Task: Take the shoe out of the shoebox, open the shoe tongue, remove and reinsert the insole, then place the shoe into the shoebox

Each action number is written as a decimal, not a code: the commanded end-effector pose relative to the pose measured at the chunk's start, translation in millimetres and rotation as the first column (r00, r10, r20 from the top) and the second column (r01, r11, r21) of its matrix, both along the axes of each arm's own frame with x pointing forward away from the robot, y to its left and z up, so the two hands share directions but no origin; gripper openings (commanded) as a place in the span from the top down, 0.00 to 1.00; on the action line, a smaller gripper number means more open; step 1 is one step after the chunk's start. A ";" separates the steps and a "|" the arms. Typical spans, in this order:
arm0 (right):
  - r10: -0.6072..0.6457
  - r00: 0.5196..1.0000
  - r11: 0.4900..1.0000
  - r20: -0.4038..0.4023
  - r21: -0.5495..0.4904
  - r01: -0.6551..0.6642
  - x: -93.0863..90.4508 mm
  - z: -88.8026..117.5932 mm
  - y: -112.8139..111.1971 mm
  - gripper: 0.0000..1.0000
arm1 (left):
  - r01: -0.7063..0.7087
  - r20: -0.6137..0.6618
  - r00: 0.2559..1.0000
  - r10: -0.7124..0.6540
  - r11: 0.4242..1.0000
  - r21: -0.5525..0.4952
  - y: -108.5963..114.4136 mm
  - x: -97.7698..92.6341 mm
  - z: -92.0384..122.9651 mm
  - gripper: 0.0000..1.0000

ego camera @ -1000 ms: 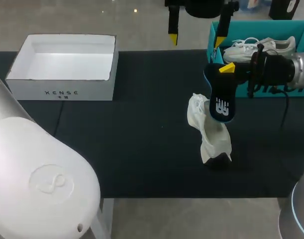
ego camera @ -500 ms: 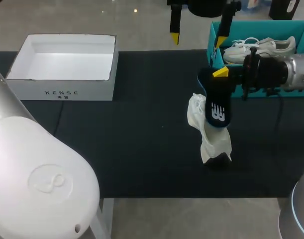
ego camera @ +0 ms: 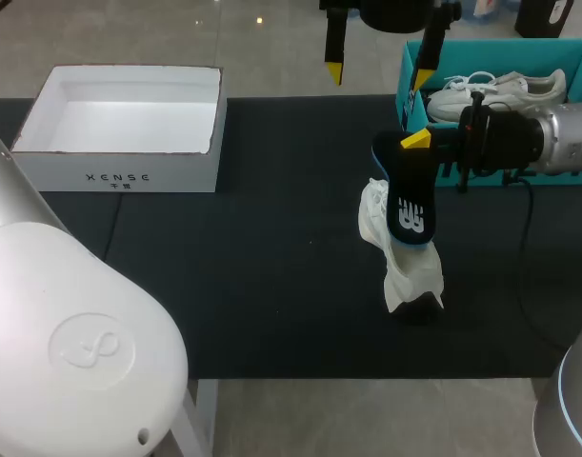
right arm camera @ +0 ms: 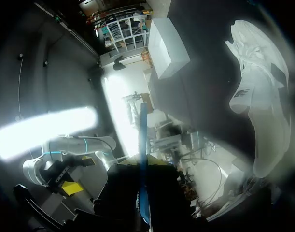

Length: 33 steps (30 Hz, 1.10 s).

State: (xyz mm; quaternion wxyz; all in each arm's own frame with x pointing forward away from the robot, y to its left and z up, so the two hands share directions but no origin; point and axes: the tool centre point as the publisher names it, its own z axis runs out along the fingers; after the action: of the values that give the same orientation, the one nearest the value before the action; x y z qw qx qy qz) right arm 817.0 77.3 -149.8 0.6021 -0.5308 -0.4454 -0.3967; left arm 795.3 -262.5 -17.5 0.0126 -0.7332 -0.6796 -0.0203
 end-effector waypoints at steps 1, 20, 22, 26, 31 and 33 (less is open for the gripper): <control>0.001 1.000 1.000 0.000 -0.001 -0.001 0.5 -0.5 0.7 1.00 | 0.000 0.002 1.000 0.000 1.000 0.000 0.7 0.4 0.1 0.00; 0.001 1.000 1.000 0.000 -0.001 -0.001 0.5 -0.5 0.7 1.00 | 0.000 0.002 1.000 0.000 1.000 0.000 0.7 0.4 0.1 0.00; 0.001 1.000 1.000 0.000 -0.001 -0.001 0.5 -0.5 0.7 1.00 | 0.000 0.002 1.000 0.000 1.000 0.000 0.7 0.4 0.1 0.00; 0.001 1.000 1.000 0.000 -0.001 -0.001 0.5 -0.5 0.7 1.00 | 0.000 0.002 1.000 0.000 1.000 0.000 0.7 0.4 0.1 0.00; 0.001 1.000 1.000 0.000 -0.001 -0.001 0.5 -0.5 0.7 1.00 | -0.023 0.010 1.000 0.024 0.994 -0.103 4.2 -2.8 0.8 0.00; 0.001 1.000 1.000 0.000 -0.001 -0.001 0.5 -0.5 0.7 1.00 | -0.048 -0.006 0.999 0.049 0.962 -0.270 11.5 -7.2 0.3 0.00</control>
State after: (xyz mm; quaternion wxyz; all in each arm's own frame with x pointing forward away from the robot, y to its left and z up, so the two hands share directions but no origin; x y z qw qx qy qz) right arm 816.9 77.4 -149.8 0.6021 -0.5308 -0.4454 -0.3967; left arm 794.1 -271.4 -10.6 -0.0029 -0.7257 -0.6880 -0.0040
